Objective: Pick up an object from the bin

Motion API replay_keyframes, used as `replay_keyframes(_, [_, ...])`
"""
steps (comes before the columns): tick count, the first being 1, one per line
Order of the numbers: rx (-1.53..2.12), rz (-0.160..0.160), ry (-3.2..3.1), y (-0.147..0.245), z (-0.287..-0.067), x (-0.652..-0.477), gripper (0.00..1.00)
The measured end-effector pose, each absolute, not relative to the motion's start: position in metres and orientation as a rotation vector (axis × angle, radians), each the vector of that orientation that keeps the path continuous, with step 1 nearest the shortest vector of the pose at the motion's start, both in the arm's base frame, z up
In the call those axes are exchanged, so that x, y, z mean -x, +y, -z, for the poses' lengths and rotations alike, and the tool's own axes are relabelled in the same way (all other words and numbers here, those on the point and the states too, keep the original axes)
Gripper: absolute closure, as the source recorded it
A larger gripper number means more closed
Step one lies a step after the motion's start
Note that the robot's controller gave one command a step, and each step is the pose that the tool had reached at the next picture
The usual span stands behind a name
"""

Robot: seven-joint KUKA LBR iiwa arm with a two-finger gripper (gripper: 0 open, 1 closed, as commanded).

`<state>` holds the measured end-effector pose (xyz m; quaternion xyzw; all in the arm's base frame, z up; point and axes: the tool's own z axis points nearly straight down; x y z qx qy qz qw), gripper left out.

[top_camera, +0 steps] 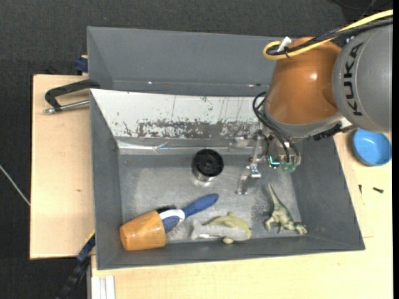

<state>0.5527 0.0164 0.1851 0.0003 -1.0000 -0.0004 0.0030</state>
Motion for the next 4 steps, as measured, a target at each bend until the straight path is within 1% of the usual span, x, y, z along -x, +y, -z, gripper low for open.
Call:
replay_keyframes(1, [0.333, 0.008, -3.148, 0.051, -0.102, -0.565, 0.0])
replay_keyframes(2, [0.333, 0.006, -3.142, 0.051, -0.098, -0.563, 1.0])
replay_keyframes(3, [0.615, 0.014, -3.099, 0.055, -0.096, -0.565, 1.0])
replay_keyframes(4, [0.824, 0.01, -3.04, 0.095, -0.157, -0.582, 1.0])
